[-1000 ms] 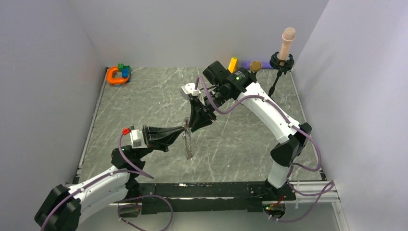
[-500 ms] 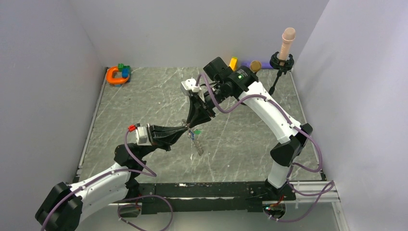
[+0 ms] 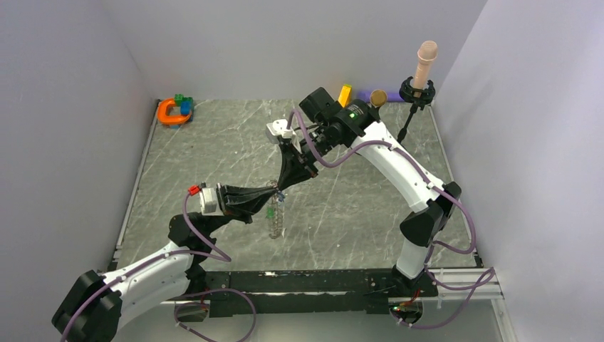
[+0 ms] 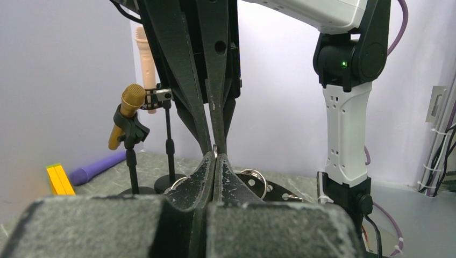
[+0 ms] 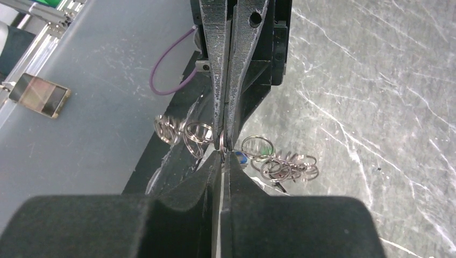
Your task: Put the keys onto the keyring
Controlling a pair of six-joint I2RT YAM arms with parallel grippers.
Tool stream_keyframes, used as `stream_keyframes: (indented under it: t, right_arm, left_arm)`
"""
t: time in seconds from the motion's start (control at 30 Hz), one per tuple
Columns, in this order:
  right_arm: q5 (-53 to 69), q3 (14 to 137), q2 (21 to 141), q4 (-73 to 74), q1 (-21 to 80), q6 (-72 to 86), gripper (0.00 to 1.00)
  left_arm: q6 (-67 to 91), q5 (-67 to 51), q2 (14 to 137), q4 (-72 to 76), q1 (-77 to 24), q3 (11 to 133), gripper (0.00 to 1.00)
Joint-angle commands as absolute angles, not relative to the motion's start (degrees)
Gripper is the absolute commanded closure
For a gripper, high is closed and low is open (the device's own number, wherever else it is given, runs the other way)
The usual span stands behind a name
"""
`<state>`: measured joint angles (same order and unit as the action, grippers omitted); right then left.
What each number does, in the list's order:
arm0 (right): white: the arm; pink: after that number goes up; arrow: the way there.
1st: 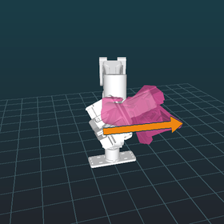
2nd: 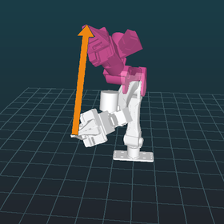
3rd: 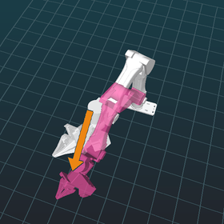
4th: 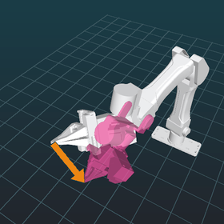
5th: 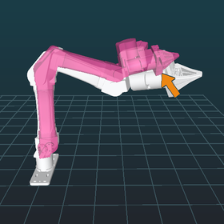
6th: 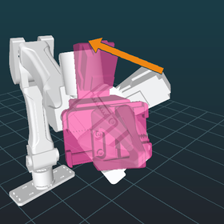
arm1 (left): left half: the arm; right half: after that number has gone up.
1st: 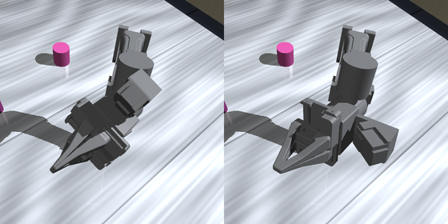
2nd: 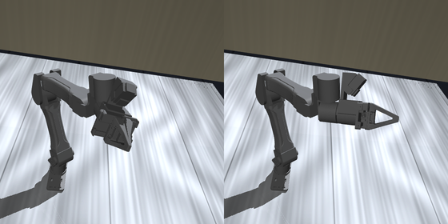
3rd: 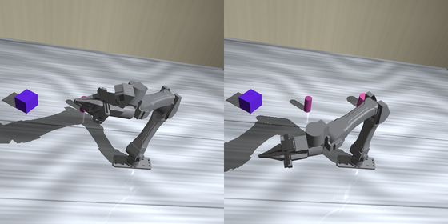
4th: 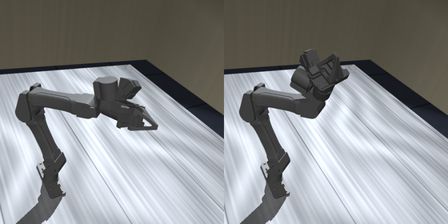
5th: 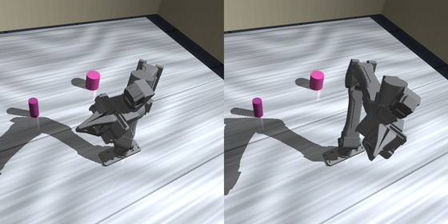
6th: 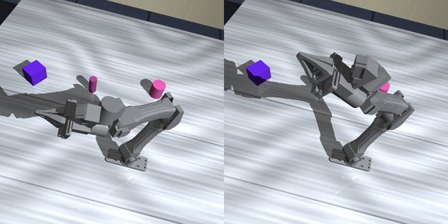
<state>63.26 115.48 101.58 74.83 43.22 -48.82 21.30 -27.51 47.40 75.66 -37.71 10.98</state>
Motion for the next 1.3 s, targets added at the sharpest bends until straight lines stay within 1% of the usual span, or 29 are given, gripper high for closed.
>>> stream_keyframes:
  t: [0.0,0.03,0.13,0.17,0.27,0.3,0.4,0.53,0.6,0.7,0.77,0.93,1.13,1.27]
  right_arm:
    - [64.8,116.5,101.7,73.7,43.4,-49.2,0.98]
    - [65.1,116.5,101.7,74.3,43.5,-49.7,1.00]
    - [64.7,117.2,101.7,75.0,43.6,-50.8,1.00]
    - [63.8,117.3,101.8,75.0,43.7,-50.7,1.00]
    - [60.6,117.5,101.5,74.7,43.8,-50.1,1.00]
    - [59.5,117.4,101.4,74.9,43.8,-50.0,1.00]
    - [55.3,117.4,101.1,76.4,43.8,-51.0,1.00]
    - [50.0,119.6,102.2,80.6,44.0,-53.8,1.00]
    - [47.3,120.3,102.8,82.3,44.6,-54.7,1.00]
    - [43.3,120.4,103.0,82.8,46.1,-55.2,1.00]
    - [41.2,121.1,103.4,83.1,47.0,-55.2,1.00]
    - [41.1,123.7,105.1,84.6,47.0,-54.4,1.00]
    - [41.8,123.2,105.1,84.4,47.0,-54.1,1.00]
    - [42.1,122.9,105.1,84.4,47.0,-53.9,1.00]
  left_arm:
    - [21.7,-26.4,46.5,80.5,-37.6,12.8,1.00]
    - [21.7,-26.3,46.5,80.4,-37.6,12.6,1.00]
    - [21.7,-25.8,45.9,78.9,-37.5,12.6,1.00]
    - [21.6,-25.7,45.4,78.2,-37.5,12.5,0.95]
    - [20.7,-26.7,42.6,71.1,-37.5,12.9,0.64]
    - [19.9,-27.3,41.0,66.9,-37.3,13.4,0.57]
    - [15.7,-29.3,35.7,50.7,-37.1,16.4,0.47]
    - [7.4,-30.5,31.4,28.3,-37.0,22.7,0.45]
    - [3.0,-31.2,32.0,17.4,-37.1,26.3,0.47]
    - [-1.7,-32.9,34.9,9.0,-37.1,30.7,0.52]
    - [-2.6,-34.4,37.3,7.7,-37.1,32.1,0.54]
    - [-2.2,-36.1,40.7,10.0,-37.2,32.4,0.57]
    - [-1.6,-35.6,41.7,11.2,-37.2,32.4,0.60]
    - [-1.3,-34.2,40.5,12.2,-37.3,31.7,0.60]
